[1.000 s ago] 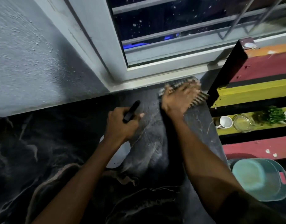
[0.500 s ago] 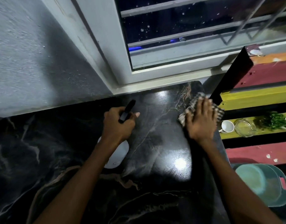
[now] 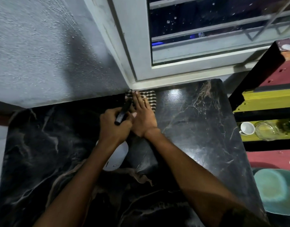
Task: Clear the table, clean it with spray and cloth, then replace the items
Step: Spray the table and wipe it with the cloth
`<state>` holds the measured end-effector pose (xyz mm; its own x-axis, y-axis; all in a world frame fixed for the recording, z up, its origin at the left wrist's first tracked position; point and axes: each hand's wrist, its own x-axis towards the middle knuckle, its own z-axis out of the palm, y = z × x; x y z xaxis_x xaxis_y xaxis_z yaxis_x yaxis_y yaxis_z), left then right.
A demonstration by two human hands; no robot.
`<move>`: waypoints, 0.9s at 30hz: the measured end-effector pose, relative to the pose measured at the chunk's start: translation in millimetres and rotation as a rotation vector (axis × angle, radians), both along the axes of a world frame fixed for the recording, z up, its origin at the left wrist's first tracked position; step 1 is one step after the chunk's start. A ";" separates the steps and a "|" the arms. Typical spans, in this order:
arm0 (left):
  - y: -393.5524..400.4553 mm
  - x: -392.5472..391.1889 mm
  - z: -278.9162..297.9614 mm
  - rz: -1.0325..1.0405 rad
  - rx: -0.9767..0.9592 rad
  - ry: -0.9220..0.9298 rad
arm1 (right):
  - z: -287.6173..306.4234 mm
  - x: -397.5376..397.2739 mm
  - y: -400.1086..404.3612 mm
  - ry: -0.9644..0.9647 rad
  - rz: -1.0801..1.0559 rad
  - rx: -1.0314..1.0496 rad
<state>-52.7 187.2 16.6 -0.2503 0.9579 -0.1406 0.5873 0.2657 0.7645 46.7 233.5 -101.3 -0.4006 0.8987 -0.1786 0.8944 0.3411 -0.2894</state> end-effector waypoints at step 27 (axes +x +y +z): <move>-76.4 -113.3 -0.1 0.226 -0.077 -0.122 | -10.5 -30.5 -112.5 -0.004 -0.038 0.059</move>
